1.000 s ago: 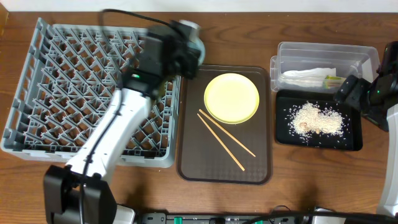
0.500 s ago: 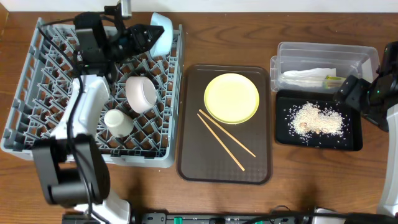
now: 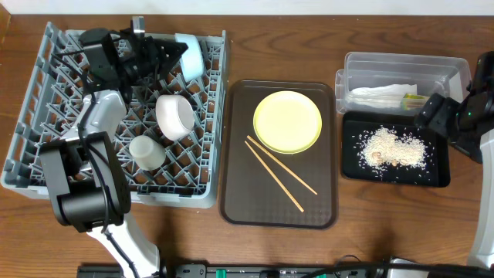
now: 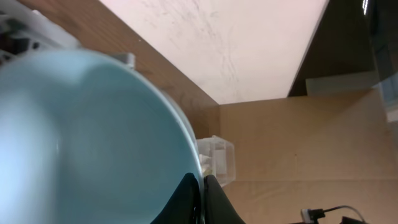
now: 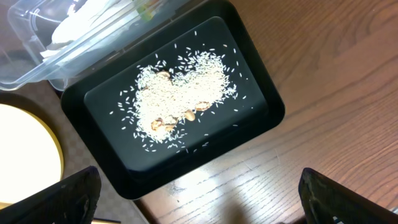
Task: Sort waste into correct bins and load items into the dishwasher
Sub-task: 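Carry the blue bowl left and set it into the dish rack, then reach the left gripper to the tray and grasp one wooden chopstick, then carry the chopstick left and stand it in the dish rack, then reach the left gripper back to the tray and grasp the second chopstick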
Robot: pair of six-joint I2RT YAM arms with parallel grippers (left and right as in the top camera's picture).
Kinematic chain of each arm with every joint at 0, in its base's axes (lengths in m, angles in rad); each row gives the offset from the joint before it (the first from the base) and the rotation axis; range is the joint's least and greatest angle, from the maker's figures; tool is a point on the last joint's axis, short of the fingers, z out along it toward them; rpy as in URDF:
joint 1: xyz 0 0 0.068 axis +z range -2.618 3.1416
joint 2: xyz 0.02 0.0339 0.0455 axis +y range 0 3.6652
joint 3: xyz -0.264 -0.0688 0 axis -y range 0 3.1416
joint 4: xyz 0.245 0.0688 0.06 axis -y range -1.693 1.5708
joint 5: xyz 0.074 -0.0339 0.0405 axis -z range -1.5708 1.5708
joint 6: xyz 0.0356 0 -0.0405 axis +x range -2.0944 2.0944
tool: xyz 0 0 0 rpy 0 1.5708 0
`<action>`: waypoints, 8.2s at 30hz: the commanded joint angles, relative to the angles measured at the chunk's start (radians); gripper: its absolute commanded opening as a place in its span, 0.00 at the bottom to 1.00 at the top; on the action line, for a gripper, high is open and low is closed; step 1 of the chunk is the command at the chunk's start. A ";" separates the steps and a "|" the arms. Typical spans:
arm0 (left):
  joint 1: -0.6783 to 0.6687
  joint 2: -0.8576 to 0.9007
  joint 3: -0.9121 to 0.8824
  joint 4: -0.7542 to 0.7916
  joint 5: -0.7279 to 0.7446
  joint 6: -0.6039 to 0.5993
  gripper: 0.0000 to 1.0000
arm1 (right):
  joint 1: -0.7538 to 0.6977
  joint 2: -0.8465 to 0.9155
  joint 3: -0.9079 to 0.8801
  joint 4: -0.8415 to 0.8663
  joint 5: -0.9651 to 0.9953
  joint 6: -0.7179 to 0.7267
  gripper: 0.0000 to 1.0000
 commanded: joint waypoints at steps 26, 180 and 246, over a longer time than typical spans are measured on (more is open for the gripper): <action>0.316 0.034 0.007 -0.158 0.029 0.015 0.86 | -0.004 -0.005 0.008 -0.013 -0.004 -0.013 0.99; -0.532 -0.440 0.005 -1.099 -1.029 0.610 0.47 | -0.004 -0.005 0.008 -0.012 -0.030 -0.027 0.99; -0.916 -0.042 -0.045 -1.067 -1.085 0.154 0.08 | -0.004 -0.005 0.008 -0.021 -0.049 -0.028 0.99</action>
